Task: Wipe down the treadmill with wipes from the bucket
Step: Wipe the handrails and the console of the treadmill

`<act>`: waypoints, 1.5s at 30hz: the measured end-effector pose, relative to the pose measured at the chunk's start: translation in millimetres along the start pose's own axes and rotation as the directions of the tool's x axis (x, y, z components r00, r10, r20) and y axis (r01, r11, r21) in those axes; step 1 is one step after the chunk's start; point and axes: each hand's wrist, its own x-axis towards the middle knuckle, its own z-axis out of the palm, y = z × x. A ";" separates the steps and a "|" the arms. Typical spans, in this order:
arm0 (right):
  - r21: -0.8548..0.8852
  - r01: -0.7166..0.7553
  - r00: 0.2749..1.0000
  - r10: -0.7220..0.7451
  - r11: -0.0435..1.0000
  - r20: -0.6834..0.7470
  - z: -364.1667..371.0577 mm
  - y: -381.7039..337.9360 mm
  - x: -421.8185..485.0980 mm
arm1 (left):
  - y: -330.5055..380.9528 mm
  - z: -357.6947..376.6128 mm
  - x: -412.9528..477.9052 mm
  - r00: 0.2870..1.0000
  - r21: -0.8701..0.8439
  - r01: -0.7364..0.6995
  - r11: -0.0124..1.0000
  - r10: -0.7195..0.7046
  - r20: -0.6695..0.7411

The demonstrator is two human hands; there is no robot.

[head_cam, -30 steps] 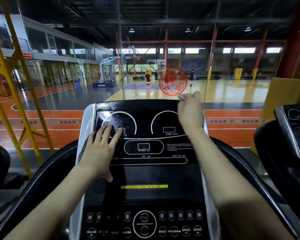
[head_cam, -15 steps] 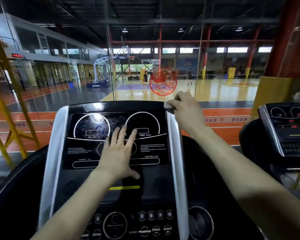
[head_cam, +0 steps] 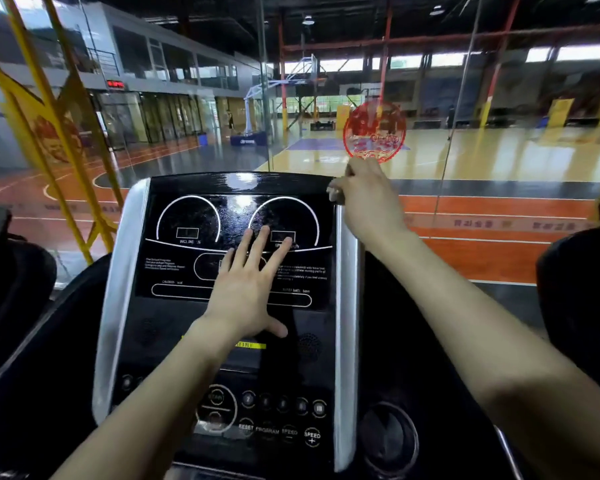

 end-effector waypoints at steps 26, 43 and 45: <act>0.128 -0.091 0.995 0.086 0.988 0.048 10.8 -62.3 -184.8 | 0.2 11.8 -4.3 0.999 -0.024 -0.017 1.000 0.016 -0.047; 0.285 -0.336 0.941 0.307 0.898 0.141 20.0 -108.9 -288.9 | -10.3 42.0 -15.7 0.977 -0.031 -0.116 0.993 0.108 -0.186; 0.233 -0.341 0.939 0.317 0.911 0.133 19.3 -99.9 -253.7 | -12.5 45.0 -19.9 0.968 -0.048 -0.124 0.991 0.110 -0.227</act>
